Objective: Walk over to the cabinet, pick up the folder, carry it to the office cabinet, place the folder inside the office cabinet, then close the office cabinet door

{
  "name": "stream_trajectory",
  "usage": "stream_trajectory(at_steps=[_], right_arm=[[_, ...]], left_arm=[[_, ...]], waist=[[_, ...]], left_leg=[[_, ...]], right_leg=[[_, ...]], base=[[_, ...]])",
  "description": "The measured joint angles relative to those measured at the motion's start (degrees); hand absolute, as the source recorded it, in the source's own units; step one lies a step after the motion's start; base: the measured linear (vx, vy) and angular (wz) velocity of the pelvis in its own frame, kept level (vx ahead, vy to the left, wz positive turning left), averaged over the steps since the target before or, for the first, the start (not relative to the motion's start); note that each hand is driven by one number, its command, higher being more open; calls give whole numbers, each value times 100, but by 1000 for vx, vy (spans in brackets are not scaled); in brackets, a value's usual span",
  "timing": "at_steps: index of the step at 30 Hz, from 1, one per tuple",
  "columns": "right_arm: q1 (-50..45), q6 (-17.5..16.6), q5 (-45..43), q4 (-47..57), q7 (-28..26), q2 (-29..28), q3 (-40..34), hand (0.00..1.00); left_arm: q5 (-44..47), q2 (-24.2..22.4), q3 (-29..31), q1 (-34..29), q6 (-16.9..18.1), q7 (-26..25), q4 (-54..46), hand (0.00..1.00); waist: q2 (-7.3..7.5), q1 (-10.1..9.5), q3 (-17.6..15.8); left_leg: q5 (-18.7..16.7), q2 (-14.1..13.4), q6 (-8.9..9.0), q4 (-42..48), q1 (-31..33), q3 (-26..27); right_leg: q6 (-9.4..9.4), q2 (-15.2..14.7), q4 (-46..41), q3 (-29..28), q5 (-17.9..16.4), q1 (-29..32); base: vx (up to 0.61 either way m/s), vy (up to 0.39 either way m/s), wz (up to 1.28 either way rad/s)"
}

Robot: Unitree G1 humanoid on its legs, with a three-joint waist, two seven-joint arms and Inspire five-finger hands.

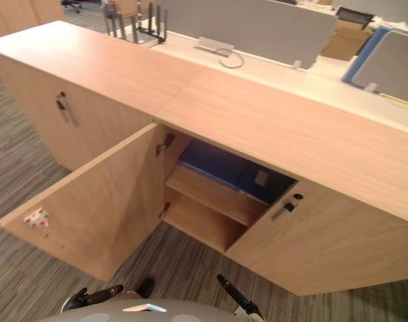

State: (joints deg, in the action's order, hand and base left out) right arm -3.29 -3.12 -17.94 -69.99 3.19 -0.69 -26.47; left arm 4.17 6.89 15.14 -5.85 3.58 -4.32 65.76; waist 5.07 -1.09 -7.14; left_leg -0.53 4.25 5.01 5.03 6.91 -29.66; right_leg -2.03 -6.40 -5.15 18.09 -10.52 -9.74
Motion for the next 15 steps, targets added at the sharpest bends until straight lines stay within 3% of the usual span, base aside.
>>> stream_trajectory(at_steps=[2,3,5,6,7,8,9,10,11,12,13,14,15], right_arm=[[-6,-6,170,17,8,149,-4,100],[31,-1,197,23,23,261,1,100],[11,8,198,24,24,341,-13,100],[11,7,197,25,27,360,-28,100],[34,11,194,58,31,407,-65,100],[95,60,202,41,37,417,-115,100],[86,133,201,-25,45,389,-165,100],[73,139,201,-25,55,318,-163,100],[16,98,180,-31,50,156,-222,100],[-2,110,198,16,16,295,-253,100],[40,112,199,19,16,372,-266,100],[51,113,200,14,39,369,-270,100],[47,115,198,17,20,347,-269,100]], left_arm=[[76,-48,31,89,3,-36,-3,100],[137,-137,108,1,24,-109,-15,100],[197,-145,111,-151,38,-157,-10,100],[197,-143,113,-165,31,-159,28,100],[193,-172,117,-149,16,-158,60,100],[192,-142,92,-137,13,-151,29,100],[193,-146,32,-122,10,-136,15,100],[195,-143,22,-63,-1,-126,54,100],[201,-62,174,5,-8,-132,121,100],[201,-153,288,-85,-9,-143,125,100],[200,-223,304,-107,-27,-142,124,100],[201,-244,286,-156,-29,-142,87,100],[201,-265,257,-174,-29,-131,66,100]], waist=[[-190,-31,-204],[-332,-49,-216],[-500,9,-202],[-539,1,-197],[-682,-8,-223],[-609,-22,-277],[-591,-21,-277],[-483,16,-265],[-271,97,-254],[-528,45,-250],[-599,38,-295],[-546,-25,-301],[-580,-20,-274]], left_leg=[[-273,-260,-299,1712,592,2032],[-607,-624,-401,2579,647,3167],[-1360,-1138,-432,3100,417,4365],[-1516,-1258,-418,3063,344,4580],[-1622,-1355,-405,2916,333,4868],[-1556,-1130,-584,2657,390,4944],[-1381,-772,-759,2080,351,4582],[-1159,-534,-746,1704,300,4383],[-1501,-609,-632,1892,142,4964],[-1611,-1241,-505,2030,-82,5516],[-1584,-1137,-578,1861,-174,5495],[-1336,-884,-638,1634,-302,5420],[-1283,-791,-679,1431,-354,5300]], right_leg=[[-2,-113,-184,330,1,-10],[-20,-140,-228,460,11,-4],[-128,-191,-276,770,69,54],[-167,-210,-342,858,83,82],[-222,-216,-535,1055,59,144],[-239,-295,-732,1148,-61,315],[-141,-178,-472,1154,-109,360],[-98,-107,-193,1159,-98,342],[-86,-245,123,1322,326,159],[-175,-212,-113,1752,339,62],[-223,-283,-295,1938,309,55],[-245,-520,-561,2166,292,79],[-224,-551,-536,2302,243,74]], base=[[-175,40,83],[-119,60,63],[-39,158,76],[28,213,90],[24,177,106],[-22,237,147],[-123,145,153],[-96,75,185],[-43,26,173],[60,91,159],[54,127,105],[45,201,90],[-17,196,98]])
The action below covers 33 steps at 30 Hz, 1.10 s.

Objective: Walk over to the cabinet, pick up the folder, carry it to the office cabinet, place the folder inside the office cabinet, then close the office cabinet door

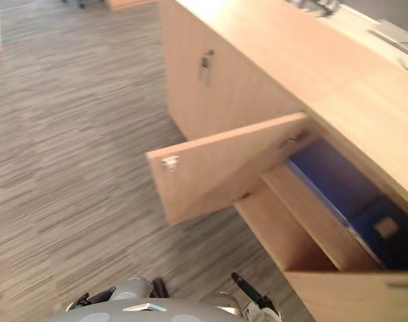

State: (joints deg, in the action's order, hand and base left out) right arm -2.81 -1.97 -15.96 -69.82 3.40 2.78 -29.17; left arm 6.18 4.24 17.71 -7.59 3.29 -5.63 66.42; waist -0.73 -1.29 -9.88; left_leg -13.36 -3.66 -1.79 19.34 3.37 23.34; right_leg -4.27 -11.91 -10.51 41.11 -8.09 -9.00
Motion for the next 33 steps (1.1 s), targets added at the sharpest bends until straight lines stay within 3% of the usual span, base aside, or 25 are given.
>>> stream_trajectory(at_steps=[2,4,5,8,13,18,20,22,30,33], right_arm=[[16,3,6,46,-39,-157,-69,100],[52,33,58,54,-34,-185,-147,100],[80,27,179,55,-27,-145,-155,100],[139,14,203,53,-15,-128,-176,100],[144,5,203,64,-15,-110,-201,100],[132,59,228,66,-30,-100,-412,100],[123,140,432,104,-65,-77,-516,100],[102,188,468,132,-85,-69,-591,100],[-380,423,660,209,-293,-101,-858,100],[-365,418,659,247,-326,-117,-861,100]], left_arm=[[1,40,5,-98,-3,49,-2,100],[-7,74,-208,-93,10,107,-6,100],[-8,70,-337,-84,25,142,-3,100],[-8,45,-354,-102,16,208,5,100],[-176,17,-344,-174,-1,167,-397,100],[-310,-63,-685,-204,-102,293,-2233,100],[-547,-54,-850,-162,-104,490,-3206,100],[-742,15,-896,-47,-105,604,-3537,100],[-2774,592,-1707,1280,-341,642,-3507,100],[-3604,825,-2423,2054,-349,716,-2924,100]], waist=[[136,7,97],[125,15,139],[98,26,143],[21,84,92],[2,150,94],[-20,171,88],[-65,235,112],[-98,326,134],[-117,519,228],[-105,636,246]], left_leg=[[326,448,-53,-698,-138,-333],[810,686,-20,-1517,-421,-608],[1097,738,-34,-2017,-593,-752],[1382,750,4,-2413,-682,-910],[1413,760,1,-2422,-698,-792],[1478,776,-45,-2448,-700,-649],[1470,753,-36,-2453,-694,-473],[1460,729,-31,-2454,-707,-372],[1371,577,20,-2454,-807,141],[1374,539,15,-2448,-824,312]], right_leg=[[-40,-48,392,202,75,4],[-52,-102,448,288,324,-14],[-44,-104,363,378,406,4],[-37,-157,98,563,410,102],[-20,-124,221,460,399,90],[11,-62,435,255,373,109],[12,-10,551,63,376,170],[11,11,574,-75,378,206],[85,248,877,-593,523,279],[70,323,959,-777,603,308]], base=[[-52,108,92],[-60,-7,77],[-88,-24,65],[-74,-63,31],[-31,-54,-14],[-83,-31,-15],[-102,-9,-38],[-75,-2,-37],[0,-32,-37],[89,-33,-28]])
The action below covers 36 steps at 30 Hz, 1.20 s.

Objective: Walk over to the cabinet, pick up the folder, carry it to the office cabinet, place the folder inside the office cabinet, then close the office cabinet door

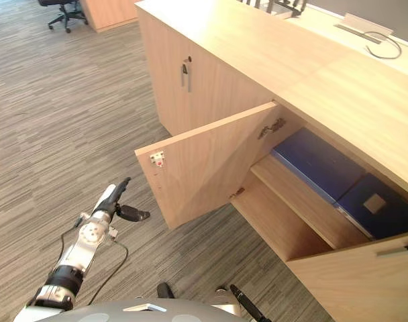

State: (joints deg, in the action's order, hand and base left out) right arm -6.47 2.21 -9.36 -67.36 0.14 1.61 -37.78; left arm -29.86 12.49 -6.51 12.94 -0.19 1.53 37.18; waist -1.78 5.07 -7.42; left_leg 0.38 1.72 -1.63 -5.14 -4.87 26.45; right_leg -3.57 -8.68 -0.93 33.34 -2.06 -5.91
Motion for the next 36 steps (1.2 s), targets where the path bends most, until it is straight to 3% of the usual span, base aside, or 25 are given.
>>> stream_trajectory(at_steps=[3,9,16,18,21,24,26,29,36], right_arm=[[7,-13,-3,12,-29,-5,-1,100],[6,-41,-5,-16,-71,10,-82,100],[7,-24,130,-132,-68,9,-1191,100],[-11,90,1217,-171,-111,11,-1529,100],[-59,156,2072,-216,-251,7,-1788,100],[-178,181,3012,-145,-512,57,-1687,100],[-324,198,3520,-101,-691,88,-1377,100],[-662,274,3728,-40,-971,39,-914,100],[-1091,325,3759,-35,-1295,-18,423,100]], left_arm=[[-496,154,-430,443,-1,-7,290,100],[-1555,791,-2232,1263,16,-86,614,100],[-1726,831,-4020,1442,509,86,57,100],[-1526,748,-4610,1434,715,261,-127,100],[-1322,668,-5045,1426,866,407,-164,100],[-1323,532,-5827,1369,1336,776,-166,100],[-1323,210,-6321,997,1647,1139,-164,100],[-1277,-131,-6404,748,1649,1314,-143,100],[-965,-231,-6453,758,1620,1539,-138,100]], waist=[[2,16,1],[-17,130,14],[-3,213,25],[59,352,41],[135,390,63],[220,502,102],[259,626,124],[242,599,126],[120,630,215]], left_leg=[[-3,-34,4,20,-35,126],[-49,-110,77,20,-159,287],[-110,-72,144,24,-165,480],[-114,-48,141,24,-166,494],[-138,-35,150,25,-165,563],[-147,-24,146,24,-172,655],[-145,-24,143,21,-189,677],[-160,-34,169,11,-188,685],[-154,-18,155,-5,-239,728]], right_leg=[[19,60,6,-120,7,0],[90,93,-1,-280,34,4],[168,41,-60,-541,178,158],[147,0,-118,-568,191,193],[101,-7,-118,-699,220,246],[74,-9,-115,-819,236,291],[60,-5,-107,-855,230,290],[15,-1,-101,-862,237,295],[-34,-15,-88,-967,200,294]], base=[[84,-30,-26],[32,-4,-14],[-27,57,-17],[-47,56,-10],[-64,37,-19],[-72,14,-21],[-56,-4,-11],[-74,-1,-5],[-64,22,-6]])
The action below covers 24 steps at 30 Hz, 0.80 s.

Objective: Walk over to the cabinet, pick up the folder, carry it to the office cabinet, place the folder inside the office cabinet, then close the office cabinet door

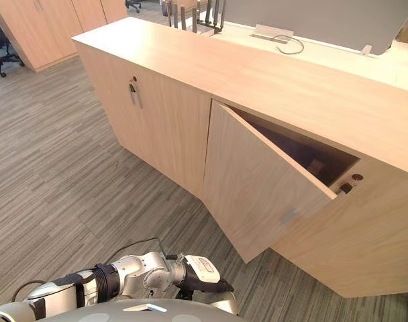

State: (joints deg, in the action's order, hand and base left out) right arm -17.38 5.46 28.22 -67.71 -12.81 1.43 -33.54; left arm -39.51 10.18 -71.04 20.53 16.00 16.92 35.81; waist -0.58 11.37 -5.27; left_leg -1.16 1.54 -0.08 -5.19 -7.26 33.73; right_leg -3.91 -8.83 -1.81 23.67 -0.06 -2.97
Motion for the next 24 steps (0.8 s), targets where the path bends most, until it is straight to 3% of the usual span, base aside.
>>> stream_trajectory(at_steps=[4,7,8,10,11,12,13,14,15,17,18,19,20,21,22,24], right_arm=[[1,-50,-231,51,4,4,600,100],[23,-115,-527,150,59,7,1068,100],[38,-121,-667,164,67,0,1207,100],[92,-114,-833,159,68,-46,1416,100],[130,-107,-936,142,65,-50,1490,100],[159,-84,-951,102,74,-36,1537,100],[203,-32,-1076,18,109,-12,1630,100],[233,11,-1157,-22,165,9,1744,100],[231,9,-1196,-39,205,46,1838,100],[245,-73,-1402,-108,350,284,2066,100],[277,-136,-1408,-102,457,358,2066,100],[284,-136,-1408,-102,492,383,2065,100],[314,-115,-1405,-108,526,524,2074,100],[334,-107,-1404,-117,557,585,2080,100],[454,-71,-1484,-138,631,658,2079,100],[712,-72,-1470,-132,728,724,2320,100]], left_arm=[[160,-105,76,-28,9,-44,236,100],[403,-369,792,-454,-44,-227,960,100],[581,-482,1335,-730,-143,-316,1299,100],[1011,-539,2461,-1124,-334,-413,1832,100],[1395,-575,3449,-1274,-553,-489,2217,100],[1638,-580,4017,-1331,-702,-563,2387,100],[2161,-513,5121,-1462,-981,-836,2579,100],[2551,-401,5931,-1589,-1168,-1160,2593,100],[2760,-317,6266,-1661,-1222,-1327,2570,100],[3274,-143,7453,-2131,-1238,-1953,2497,100],[3525,-120,7917,-2354,-1241,-2128,2520,100],[3708,-124,8157,-2449,-1240,-2182,2555,100],[3973,-270,8550,-2616,-1243,-2234,2595,100],[4152,-349,8666,-2687,-1243,-2266,2612,100],[4455,-507,8845,-2896,-1235,-2296,2610,100],[4755,-758,9029,-3145,-1239,-2257,2616,100]], waist=[[3,-8,2],[-6,-5,61],[9,-28,77],[65,-88,137],[69,-223,132],[56,-297,127],[59,-410,100],[27,-525,73],[-7,-592,48],[-188,-736,-45],[-92,-821,-135],[-123,-856,-146],[-219,-939,-194],[-250,-998,-223],[-261,-1077,-232],[-284,-1154,-214]], left_leg=[[-4,23,-7,-1,17,-7],[-33,32,-50,1,89,-5],[-62,24,-77,20,93,31],[-510,-229,-92,873,428,116],[-907,-590,-43,1771,726,192],[-1071,-786,19,2204,836,229],[-1250,-1188,104,3139,1100,200],[-1261,-1526,121,3953,1371,-29],[-1260,-1645,122,4275,1468,-231],[-1164,-1817,200,5145,1652,-1153],[-950,-1755,205,5542,1775,-1518],[-993,-1631,203,5624,1833,-1807],[-1337,-1354,264,5447,1900,-2448],[-1446,-1222,286,5264,1906,-2737],[-1525,-945,331,4624,1873,-3349],[-1453,-659,453,3334,1658,-4319]], right_leg=[[-8,-15,11,-20,5,4],[-51,-8,93,-19,37,31],[-52,1,97,-28,38,29],[-32,9,99,-45,21,5],[1,102,110,-107,-4,15],[17,169,131,-164,-16,5],[50,317,192,-244,-32,-55],[102,434,196,-361,-62,-98],[134,508,193,-439,-82,-131],[225,726,195,-871,-140,-313],[260,692,199,-1158,-162,-423],[279,667,183,-1306,-163,-448],[296,636,135,-1582,-169,-419],[291,615,114,-1726,-172,-400],[274,547,81,-2036,-183,-294],[206,533,80,-2470,-204,-101]], base=[[-4,17,1],[52,25,-1],[112,18,-7],[114,-14,-15],[61,-56,-27],[23,-72,-38],[1,-81,-41],[9,-88,-45],[61,-85,-65],[118,-13,-100],[96,28,-103],[145,97,-110],[104,110,-93],[124,199,-126],[24,239,-126],[0,255,-131]])
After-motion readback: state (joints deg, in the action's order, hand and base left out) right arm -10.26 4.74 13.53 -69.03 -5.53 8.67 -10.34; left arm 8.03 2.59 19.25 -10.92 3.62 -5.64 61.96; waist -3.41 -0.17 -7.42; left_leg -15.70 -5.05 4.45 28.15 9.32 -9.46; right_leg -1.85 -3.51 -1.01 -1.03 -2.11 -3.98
